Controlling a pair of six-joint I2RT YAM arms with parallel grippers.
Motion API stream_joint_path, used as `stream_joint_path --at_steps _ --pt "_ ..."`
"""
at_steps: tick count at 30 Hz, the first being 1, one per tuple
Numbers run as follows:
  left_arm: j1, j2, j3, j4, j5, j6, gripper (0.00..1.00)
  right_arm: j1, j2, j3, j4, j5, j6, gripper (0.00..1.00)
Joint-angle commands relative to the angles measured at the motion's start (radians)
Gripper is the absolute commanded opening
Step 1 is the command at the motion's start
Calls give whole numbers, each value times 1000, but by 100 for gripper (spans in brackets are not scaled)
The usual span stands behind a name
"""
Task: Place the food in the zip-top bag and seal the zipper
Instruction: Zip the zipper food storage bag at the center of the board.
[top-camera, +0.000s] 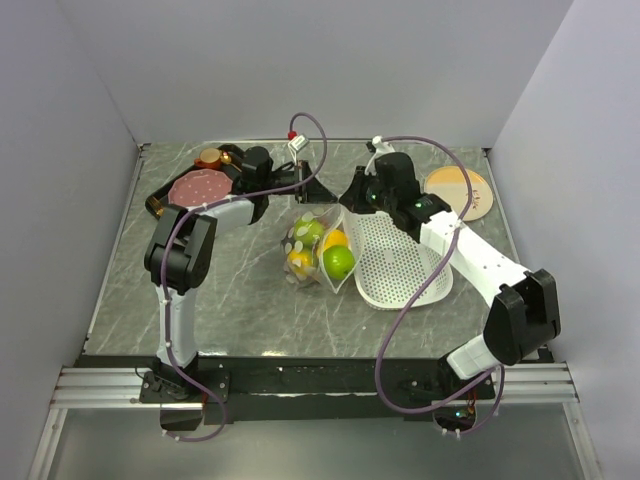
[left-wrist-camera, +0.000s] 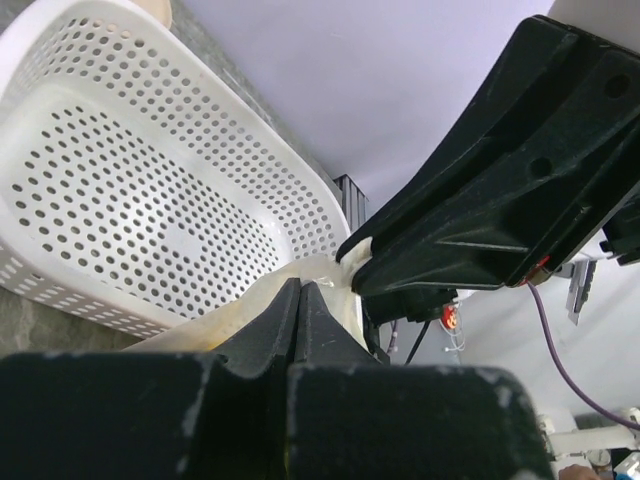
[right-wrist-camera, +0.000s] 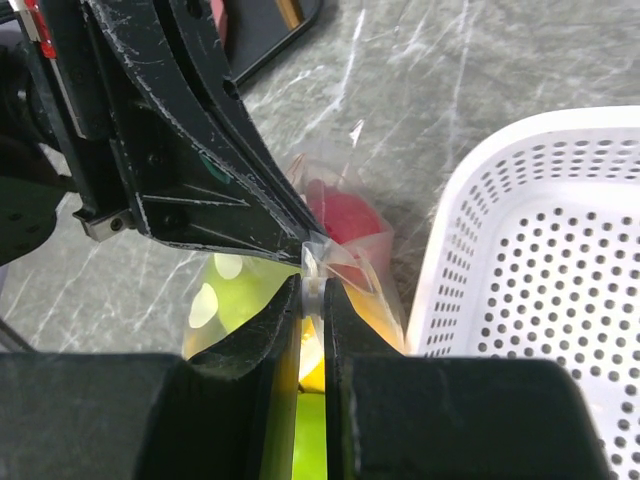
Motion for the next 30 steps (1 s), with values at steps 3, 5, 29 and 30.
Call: stream_joint_path --at_steps 3,5,29,30 --pt "48 -88 19 38 -95 7 1 18 -72 -35 -35 56 -23 4" --pt "53 -97 13 43 -92 2 1 22 -77 -49 -32 88 -26 4" --pt "45 -56 -5 299 51 -146 20 80 -92 -22 0 139 -14 4" --pt "43 -50 -1 323 60 -154 22 78 -91 -6 -3 135 -14 4"
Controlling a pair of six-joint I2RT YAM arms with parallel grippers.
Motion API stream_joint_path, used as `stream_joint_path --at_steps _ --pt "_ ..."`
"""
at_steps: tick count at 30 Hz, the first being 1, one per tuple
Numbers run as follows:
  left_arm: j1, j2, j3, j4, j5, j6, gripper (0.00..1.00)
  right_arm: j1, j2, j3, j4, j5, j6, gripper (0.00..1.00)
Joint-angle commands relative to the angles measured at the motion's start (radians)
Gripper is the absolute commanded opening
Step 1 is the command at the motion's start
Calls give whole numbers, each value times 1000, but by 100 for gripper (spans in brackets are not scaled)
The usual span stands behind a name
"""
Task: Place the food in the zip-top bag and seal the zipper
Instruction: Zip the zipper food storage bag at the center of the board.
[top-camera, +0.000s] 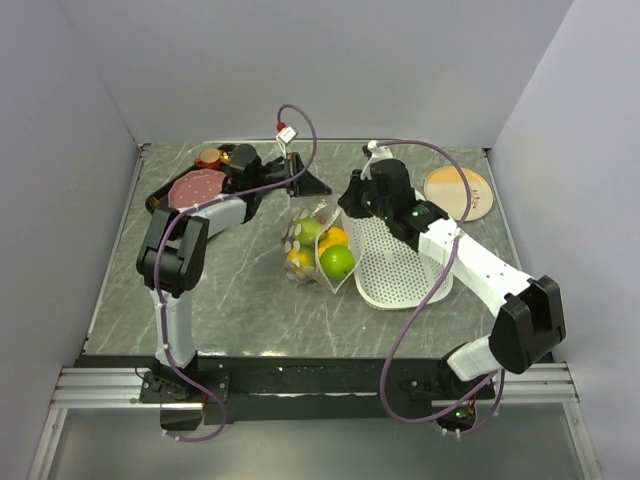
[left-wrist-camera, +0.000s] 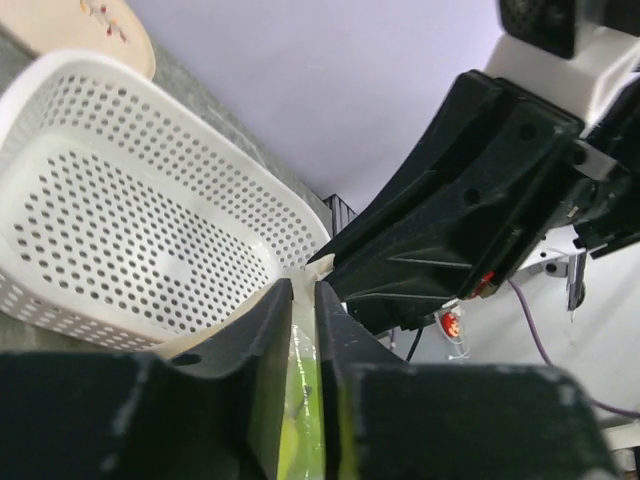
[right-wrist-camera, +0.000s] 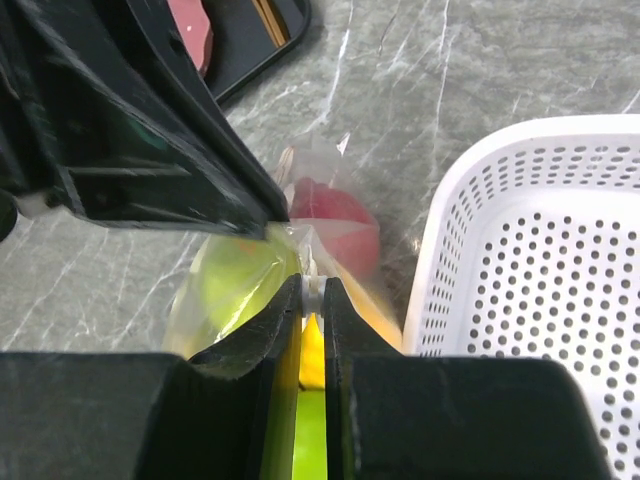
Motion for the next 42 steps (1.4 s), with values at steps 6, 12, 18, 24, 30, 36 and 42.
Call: stream_joint_path --at_steps 6,12,18,24,30,36,42 --pt "-10 51 78 232 109 -102 29 5 -40 64 -39 -17 3 4" --pt "-40 104 134 252 160 -110 31 -6 -54 63 -29 -28 18 4" --pt "-43 201 169 613 175 -398 31 -14 -54 72 -34 -43 24 4" --pt "-45 244 196 742 189 -541 32 -23 -66 75 -37 -49 24 5" --pt "-43 149 144 451 178 -225 32 -28 -74 69 -25 -62 30 5" --pt "-45 -68 103 -440 -79 492 28 -32 -82 58 -25 -45 41 5" --pt "-42 -252 55 -778 -358 666 27 -35 -14 113 -103 -72 39 5"
